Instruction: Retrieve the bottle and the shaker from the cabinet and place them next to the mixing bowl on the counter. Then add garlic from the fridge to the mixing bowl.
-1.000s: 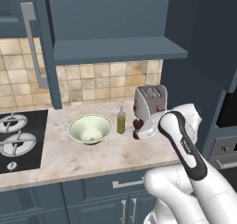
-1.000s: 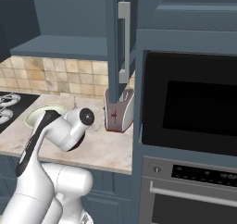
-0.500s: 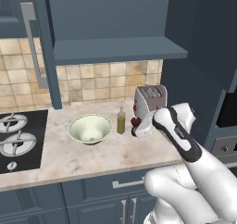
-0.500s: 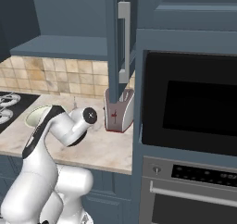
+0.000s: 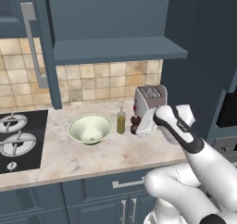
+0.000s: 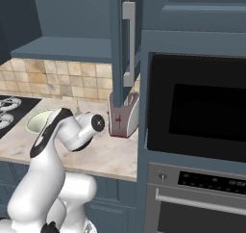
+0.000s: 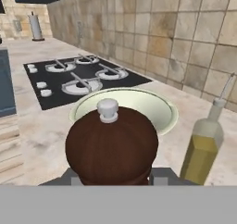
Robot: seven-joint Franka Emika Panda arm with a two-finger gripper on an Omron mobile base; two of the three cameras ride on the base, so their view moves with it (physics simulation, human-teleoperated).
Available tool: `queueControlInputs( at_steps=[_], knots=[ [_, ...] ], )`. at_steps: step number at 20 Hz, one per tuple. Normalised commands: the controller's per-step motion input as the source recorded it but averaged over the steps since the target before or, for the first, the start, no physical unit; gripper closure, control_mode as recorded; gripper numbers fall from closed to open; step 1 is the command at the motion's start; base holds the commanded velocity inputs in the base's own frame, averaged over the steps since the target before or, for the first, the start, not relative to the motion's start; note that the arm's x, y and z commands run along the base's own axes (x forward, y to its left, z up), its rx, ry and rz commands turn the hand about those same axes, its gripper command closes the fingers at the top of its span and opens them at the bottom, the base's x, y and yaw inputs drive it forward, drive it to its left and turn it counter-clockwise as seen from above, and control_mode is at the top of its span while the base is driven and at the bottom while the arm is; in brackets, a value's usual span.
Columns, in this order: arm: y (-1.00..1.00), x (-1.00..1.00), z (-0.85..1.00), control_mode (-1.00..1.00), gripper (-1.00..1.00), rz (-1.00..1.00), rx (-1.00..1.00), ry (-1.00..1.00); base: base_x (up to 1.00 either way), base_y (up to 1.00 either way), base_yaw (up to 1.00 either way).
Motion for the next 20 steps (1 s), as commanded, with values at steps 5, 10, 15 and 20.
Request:
queueControlInputs(
  at_steps=[5, 10, 15, 20],
  knots=[
    [0.15, -0.09, -0.22, -1.0, 1.0, 0.02, 0.06, -0.04, 0.0, 0.0, 0.0],
    [0.04, -0.39, -0.17, -1.0, 1.0, 0.04, 0.05, 0.0, 0.0, 0.0, 0.0],
    [0.0, -0.45, -0.26, -1.0, 1.0, 0.02, 0.08, 0.0, 0.0, 0.0, 0.0],
    [0.0, -0.21, -0.66, -1.0, 1.0, 0.0, 0.14, -0.05, 0.0, 0.0, 0.0]
  ],
)
